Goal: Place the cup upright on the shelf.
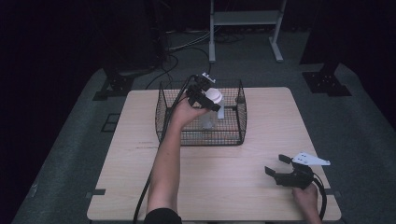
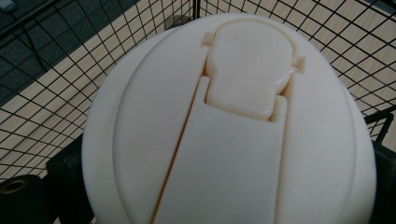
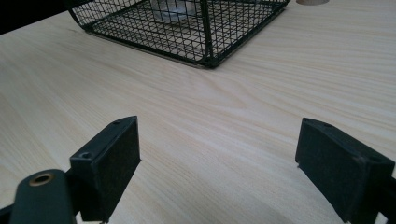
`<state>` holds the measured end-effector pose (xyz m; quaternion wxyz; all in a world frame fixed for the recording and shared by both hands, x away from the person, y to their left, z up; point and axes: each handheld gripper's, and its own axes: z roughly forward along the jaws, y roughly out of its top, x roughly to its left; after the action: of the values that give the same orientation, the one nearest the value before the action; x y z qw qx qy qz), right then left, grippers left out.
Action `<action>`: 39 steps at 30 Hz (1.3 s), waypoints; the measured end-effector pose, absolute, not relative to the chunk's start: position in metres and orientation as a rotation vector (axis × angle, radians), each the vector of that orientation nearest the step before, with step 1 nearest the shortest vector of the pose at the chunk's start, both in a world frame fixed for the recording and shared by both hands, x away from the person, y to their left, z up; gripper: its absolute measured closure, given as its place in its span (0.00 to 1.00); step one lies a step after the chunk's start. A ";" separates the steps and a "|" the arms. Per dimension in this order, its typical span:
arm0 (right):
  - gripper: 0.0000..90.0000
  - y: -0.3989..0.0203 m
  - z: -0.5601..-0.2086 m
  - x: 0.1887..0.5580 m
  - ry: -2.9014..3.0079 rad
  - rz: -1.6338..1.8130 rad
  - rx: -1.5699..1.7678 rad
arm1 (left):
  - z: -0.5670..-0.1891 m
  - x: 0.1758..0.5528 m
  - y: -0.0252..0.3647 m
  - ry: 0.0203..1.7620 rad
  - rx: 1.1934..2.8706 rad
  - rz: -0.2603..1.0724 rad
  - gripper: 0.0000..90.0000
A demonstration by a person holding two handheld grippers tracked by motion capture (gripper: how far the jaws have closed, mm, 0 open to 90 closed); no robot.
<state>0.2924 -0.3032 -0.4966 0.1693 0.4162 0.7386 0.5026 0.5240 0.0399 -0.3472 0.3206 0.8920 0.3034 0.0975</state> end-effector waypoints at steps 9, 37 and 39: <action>0.14 -0.308 -0.496 0.294 2.098 1.478 1.191 | -0.358 0.525 0.041 0.772 2.318 0.241 0.05; 0.14 -0.304 -0.497 0.293 2.110 1.451 1.189 | -0.359 0.517 0.048 0.739 2.298 0.266 0.02; 0.14 -0.304 -0.497 0.293 2.111 1.447 1.188 | -0.359 0.516 0.049 0.738 2.290 0.266 0.01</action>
<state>0.2927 -0.3037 -0.4969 0.1592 0.4156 0.7386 0.5063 0.5156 0.0490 -0.3591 0.3527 0.8852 0.2854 0.1027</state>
